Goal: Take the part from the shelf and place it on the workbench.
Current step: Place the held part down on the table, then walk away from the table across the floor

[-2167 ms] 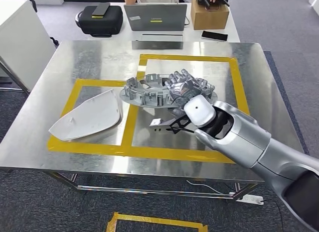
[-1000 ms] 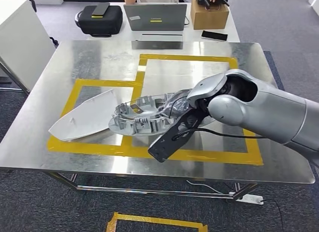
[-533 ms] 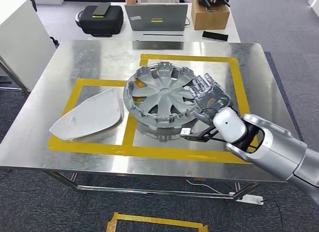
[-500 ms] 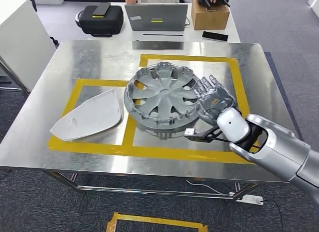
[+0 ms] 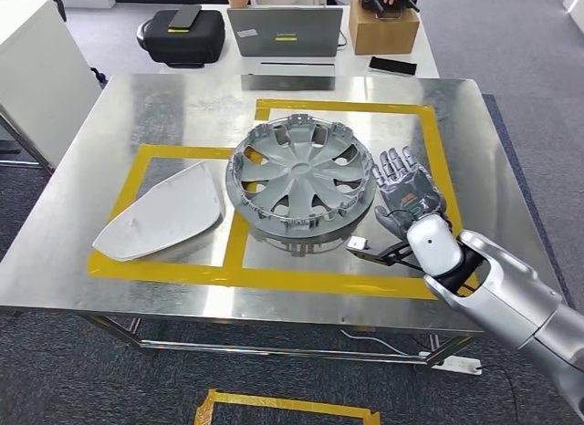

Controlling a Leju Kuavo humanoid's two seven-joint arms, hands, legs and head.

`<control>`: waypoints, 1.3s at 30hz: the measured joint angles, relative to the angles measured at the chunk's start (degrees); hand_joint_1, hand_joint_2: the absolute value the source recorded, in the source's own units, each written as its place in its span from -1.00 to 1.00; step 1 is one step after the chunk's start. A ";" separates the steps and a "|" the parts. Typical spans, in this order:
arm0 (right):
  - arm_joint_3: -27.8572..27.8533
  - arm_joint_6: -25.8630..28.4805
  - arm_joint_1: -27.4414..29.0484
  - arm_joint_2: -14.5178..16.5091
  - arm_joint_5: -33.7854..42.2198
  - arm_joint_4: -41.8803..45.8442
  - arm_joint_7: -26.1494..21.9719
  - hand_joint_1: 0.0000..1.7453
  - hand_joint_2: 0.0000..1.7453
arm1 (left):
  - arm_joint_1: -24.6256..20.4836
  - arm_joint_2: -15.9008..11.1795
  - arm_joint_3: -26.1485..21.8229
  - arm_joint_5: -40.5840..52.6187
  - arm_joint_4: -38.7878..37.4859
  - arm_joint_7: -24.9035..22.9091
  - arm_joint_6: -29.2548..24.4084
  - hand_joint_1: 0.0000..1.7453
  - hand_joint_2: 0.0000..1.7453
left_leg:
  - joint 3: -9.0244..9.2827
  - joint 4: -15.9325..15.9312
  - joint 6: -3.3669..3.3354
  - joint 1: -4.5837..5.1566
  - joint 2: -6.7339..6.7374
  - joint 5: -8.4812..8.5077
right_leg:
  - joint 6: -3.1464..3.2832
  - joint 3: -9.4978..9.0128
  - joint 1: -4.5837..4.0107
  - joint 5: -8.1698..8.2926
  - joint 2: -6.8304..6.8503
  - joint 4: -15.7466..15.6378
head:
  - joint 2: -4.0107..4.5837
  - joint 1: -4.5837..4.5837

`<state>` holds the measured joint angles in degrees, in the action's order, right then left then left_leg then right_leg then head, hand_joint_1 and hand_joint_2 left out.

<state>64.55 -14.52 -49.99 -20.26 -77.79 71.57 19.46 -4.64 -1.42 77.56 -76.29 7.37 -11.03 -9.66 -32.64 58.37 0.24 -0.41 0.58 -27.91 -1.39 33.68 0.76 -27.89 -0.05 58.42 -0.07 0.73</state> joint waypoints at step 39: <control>-3.51 7.36 7.21 -1.69 0.84 2.21 -1.46 -1.00 -1.00 | -0.25 -0.14 3.60 1.37 -0.15 1.79 -1.29 -1.00 -1.00 | 0.11 -1.66 -2.44 -0.29 0.39 1.77 | -2.35 6.29 0.77 -6.89 0.01 14.50 | 0.00 -0.39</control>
<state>61.04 -7.16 -42.77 -21.95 -76.95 73.78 17.99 -4.89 -1.56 81.15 -74.91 7.21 -9.25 -10.95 -32.53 56.71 -2.20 -0.70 0.97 -26.14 -3.74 39.97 1.53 -34.78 -0.04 72.92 -0.07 0.34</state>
